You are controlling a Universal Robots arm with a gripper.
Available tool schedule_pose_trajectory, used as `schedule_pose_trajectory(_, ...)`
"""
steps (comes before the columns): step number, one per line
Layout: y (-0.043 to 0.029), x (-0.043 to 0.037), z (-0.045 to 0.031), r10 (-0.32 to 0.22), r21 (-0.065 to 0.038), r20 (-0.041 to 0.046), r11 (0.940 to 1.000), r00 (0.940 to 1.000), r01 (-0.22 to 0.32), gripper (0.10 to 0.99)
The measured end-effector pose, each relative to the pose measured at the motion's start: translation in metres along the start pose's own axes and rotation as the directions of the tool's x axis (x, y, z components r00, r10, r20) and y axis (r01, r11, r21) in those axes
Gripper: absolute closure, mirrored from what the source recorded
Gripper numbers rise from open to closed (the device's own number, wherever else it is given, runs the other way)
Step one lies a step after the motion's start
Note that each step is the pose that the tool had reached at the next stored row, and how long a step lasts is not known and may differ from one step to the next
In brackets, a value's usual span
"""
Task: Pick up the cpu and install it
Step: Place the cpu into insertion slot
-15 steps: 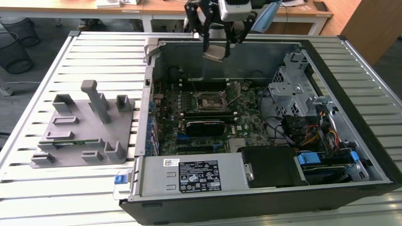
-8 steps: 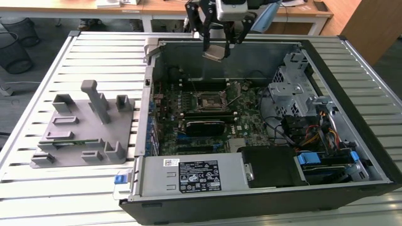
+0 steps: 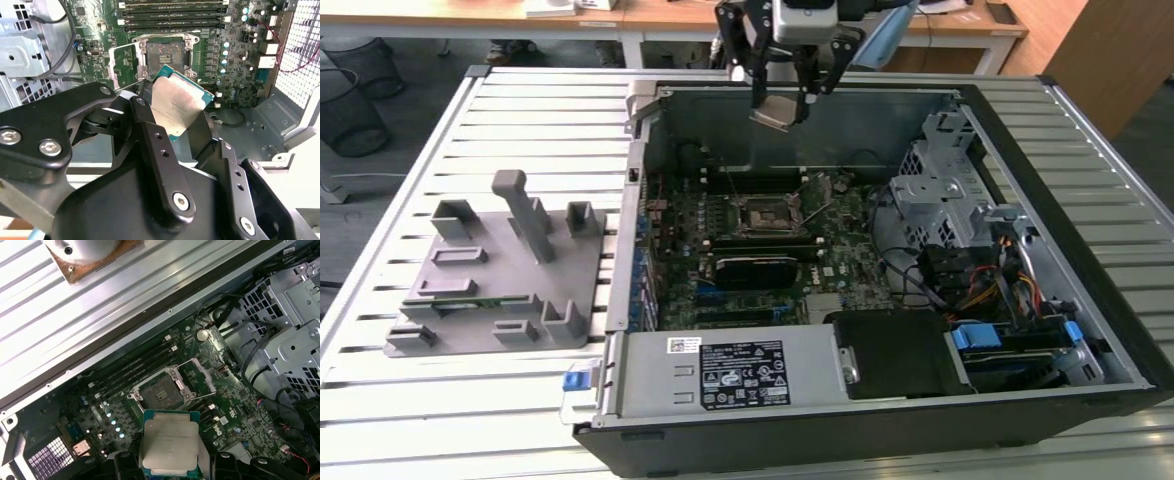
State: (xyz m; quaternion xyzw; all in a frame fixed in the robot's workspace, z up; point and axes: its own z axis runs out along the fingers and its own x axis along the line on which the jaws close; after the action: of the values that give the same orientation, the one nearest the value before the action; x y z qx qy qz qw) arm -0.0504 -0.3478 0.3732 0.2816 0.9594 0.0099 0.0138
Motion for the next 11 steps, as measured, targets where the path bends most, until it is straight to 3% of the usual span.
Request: schedule_pose_trajectory(11, 0.0024, 0.0015, 0.0005, 0.095, 0.003, 0.0036, 0.9954, 0.9954, -0.095, 0.557)
